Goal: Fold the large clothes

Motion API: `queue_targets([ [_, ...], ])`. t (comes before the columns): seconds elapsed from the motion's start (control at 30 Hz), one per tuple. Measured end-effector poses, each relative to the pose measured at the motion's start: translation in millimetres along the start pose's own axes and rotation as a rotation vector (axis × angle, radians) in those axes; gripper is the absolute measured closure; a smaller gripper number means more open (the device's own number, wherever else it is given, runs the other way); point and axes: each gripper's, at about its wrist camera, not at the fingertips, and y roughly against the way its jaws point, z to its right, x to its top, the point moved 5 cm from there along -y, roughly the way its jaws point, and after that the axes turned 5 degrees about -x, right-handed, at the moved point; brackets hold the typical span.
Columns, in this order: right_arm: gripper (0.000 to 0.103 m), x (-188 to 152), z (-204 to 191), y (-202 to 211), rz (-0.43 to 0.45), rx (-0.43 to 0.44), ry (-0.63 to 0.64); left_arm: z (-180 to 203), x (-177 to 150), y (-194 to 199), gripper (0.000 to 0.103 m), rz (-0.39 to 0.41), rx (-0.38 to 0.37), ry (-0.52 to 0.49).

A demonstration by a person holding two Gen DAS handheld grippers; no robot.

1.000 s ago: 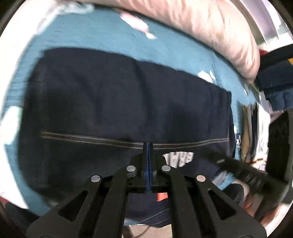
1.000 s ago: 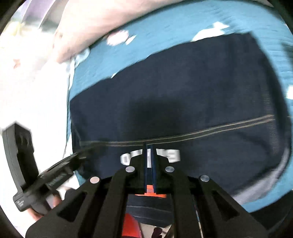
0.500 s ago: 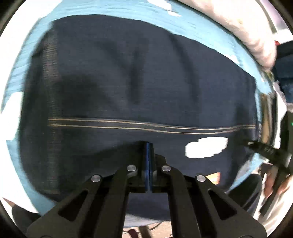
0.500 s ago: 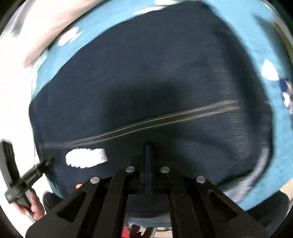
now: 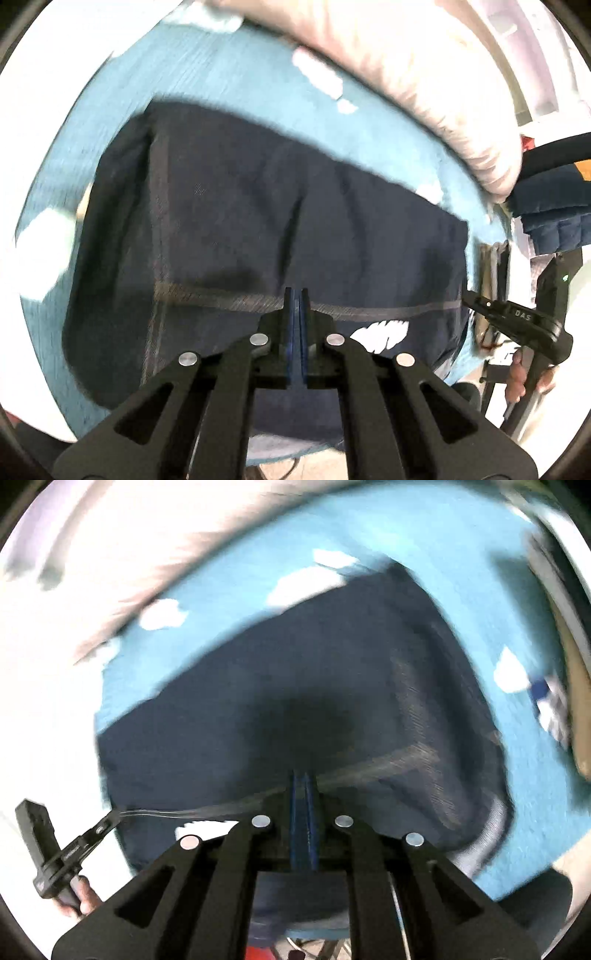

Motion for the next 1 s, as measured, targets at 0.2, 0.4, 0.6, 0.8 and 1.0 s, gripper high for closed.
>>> queue_targets([
  [0.2, 0.096, 8.8, -71.9, -41.2, -0.079, 0.079, 0.082, 39.9, 23.4, -45.0, 0.1, -0.051, -0.04, -0.003],
  [0.4, 0.103, 12.0, -77.6, -105.9, -0.204, 0.089, 0.06, 34.9, 35.3, -102.4, 0.101, -0.095, 0.002, 0.01],
  [0.6, 0.103, 32.5, -22.1, -74.3, -0.151, -0.003, 0.069, 14.4, 37.5, -80.5, 0.101, -0.09, 0.008, -0.116],
  [0.8, 0.103, 67.9, 93.3, -42.7, -0.067, -0.239, -0.067, -48.8, 46.9, -57.4, 0.101, -0.057, 0.314, -0.114],
  [1.0, 0.103, 70.3, 107.8, -58.7, -0.084, -0.184, -0.14, -64.4, 52.3, -64.7, 0.101, -0.063, 0.232, 0.018],
])
